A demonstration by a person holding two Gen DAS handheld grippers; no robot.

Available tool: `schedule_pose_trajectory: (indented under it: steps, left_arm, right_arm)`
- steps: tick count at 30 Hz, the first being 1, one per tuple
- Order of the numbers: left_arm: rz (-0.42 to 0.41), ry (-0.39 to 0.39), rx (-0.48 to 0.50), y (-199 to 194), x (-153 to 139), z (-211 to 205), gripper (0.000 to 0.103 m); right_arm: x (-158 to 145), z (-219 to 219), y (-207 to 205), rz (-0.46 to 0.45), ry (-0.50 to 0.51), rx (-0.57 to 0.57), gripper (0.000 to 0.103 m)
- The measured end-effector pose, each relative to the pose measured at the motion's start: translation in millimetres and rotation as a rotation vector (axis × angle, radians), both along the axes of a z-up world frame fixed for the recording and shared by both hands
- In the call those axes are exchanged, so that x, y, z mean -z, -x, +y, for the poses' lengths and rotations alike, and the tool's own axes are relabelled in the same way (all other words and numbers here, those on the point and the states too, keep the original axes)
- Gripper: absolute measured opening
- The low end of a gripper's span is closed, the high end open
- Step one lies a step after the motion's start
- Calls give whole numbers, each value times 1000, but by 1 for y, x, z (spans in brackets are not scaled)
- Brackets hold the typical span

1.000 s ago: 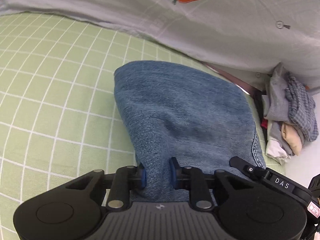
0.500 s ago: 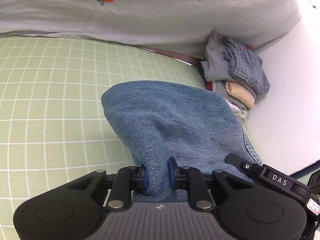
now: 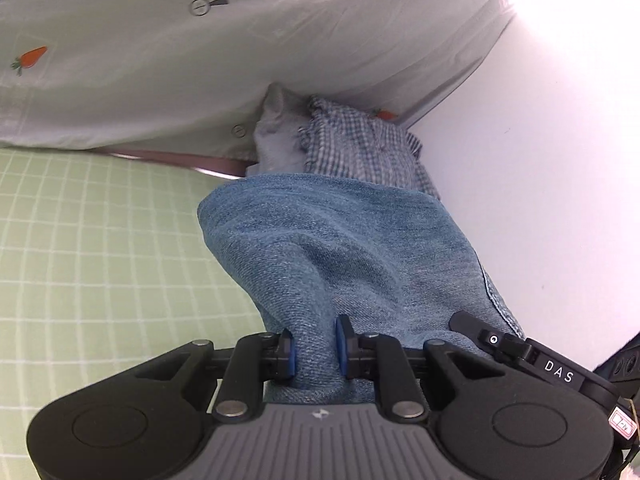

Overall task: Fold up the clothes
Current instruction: 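Grasp the folded jeans with both grippers and carry them onto the clothes stack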

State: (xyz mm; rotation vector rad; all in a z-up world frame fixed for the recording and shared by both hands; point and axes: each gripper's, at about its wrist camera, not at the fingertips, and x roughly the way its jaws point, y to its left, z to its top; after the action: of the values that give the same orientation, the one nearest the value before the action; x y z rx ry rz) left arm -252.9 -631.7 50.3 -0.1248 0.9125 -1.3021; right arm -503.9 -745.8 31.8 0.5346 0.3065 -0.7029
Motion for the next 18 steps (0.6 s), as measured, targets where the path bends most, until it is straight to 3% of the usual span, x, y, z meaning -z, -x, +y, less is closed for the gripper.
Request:
schedule_pose_trajectory:
  steps: [5, 11, 14, 15, 18]
  left_arm:
    - [-118, 114, 11, 16, -61, -95, 19]
    - [-219, 223, -4, -13, -106, -223, 20]
    - [-231, 138, -68, -47, -90, -295, 29]
    - [-212, 93, -90, -60, -77, -317, 32]
    - [-127, -73, -139, -95, -23, -367, 32]
  right_arm:
    - [-56, -92, 15, -67, 122, -27, 27]
    - [-109, -211, -1, -188, 252, -1, 27]
    - [-111, -280, -31, -200, 254, 29, 30]
    - [-104, -304, -45, -188, 225, 44, 36]
    - [-57, -365, -89, -76, 90, 145, 42]
